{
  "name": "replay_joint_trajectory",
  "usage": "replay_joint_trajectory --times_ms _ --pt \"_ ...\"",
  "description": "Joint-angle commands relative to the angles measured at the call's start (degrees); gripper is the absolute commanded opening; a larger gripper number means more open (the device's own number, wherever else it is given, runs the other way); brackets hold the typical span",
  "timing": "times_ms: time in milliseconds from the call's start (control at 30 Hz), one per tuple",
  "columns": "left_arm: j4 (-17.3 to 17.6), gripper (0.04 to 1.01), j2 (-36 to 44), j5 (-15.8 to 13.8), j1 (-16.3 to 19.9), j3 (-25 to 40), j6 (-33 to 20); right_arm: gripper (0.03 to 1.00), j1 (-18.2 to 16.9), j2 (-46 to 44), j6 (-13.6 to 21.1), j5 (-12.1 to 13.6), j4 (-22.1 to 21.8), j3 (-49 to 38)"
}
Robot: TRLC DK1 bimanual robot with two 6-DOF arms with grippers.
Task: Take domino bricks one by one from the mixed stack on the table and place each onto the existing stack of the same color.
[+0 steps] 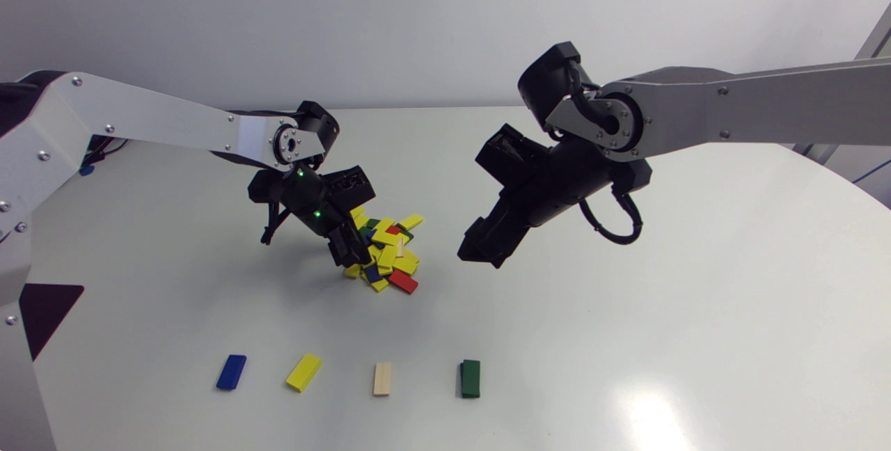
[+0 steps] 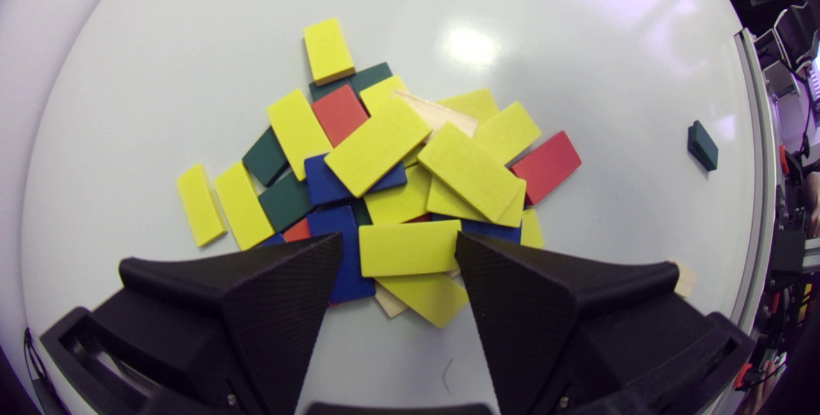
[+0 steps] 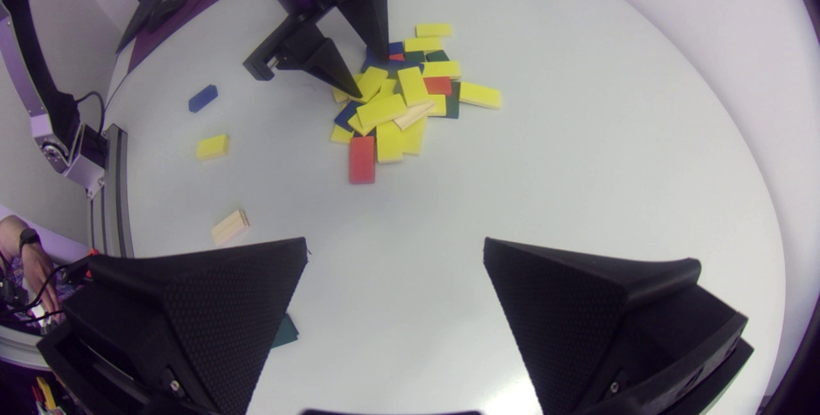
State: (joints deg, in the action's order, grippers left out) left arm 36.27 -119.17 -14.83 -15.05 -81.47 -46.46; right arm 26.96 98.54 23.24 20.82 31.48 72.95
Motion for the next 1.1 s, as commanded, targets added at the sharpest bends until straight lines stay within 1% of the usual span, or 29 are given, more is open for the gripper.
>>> replay_joint_trajectory --times_ms 0,67,167,633,767,833,933,1033,1067 --pt "1.79 0.654 -1.50 -0.55 0.37 -1.23 0.84 0.967 -0.42 0.60 1.01 0.19 0.33 -1.05" --pt "2.58 0.654 -1.50 -1.34 0.46 -1.15 0.84 0.967 -0.42 0.69 1.01 0.19 0.33 -1.05" --pt "3.54 0.654 -1.50 -1.43 0.19 -1.15 0.75 0.967 -0.33 0.86 1.01 0.19 0.33 -0.88" --pt "3.54 0.652 -1.94 -1.78 -0.07 -1.23 0.58 0.967 -0.51 0.42 1.10 0.19 0.60 -1.23" --pt "3.54 0.651 -2.11 -1.78 -0.16 -0.27 -0.04 0.967 -0.51 0.33 1.10 0.19 0.60 -1.32" --pt "3.19 0.651 -2.03 -1.78 -0.24 0.44 -0.30 0.967 -0.51 0.33 1.10 0.19 0.60 -1.32" --pt "1.79 0.649 -1.50 -1.78 -0.42 2.02 -0.39 0.967 -0.42 0.33 1.10 0.19 0.60 -1.32" --pt "1.08 0.600 -1.15 -1.78 -0.60 2.55 -0.48 0.967 -0.42 0.33 1.10 0.19 0.60 -1.32" --pt "0.91 0.557 -1.06 -1.78 -0.60 2.72 -0.56 0.967 -0.42 0.33 1.10 0.19 0.60 -1.32"
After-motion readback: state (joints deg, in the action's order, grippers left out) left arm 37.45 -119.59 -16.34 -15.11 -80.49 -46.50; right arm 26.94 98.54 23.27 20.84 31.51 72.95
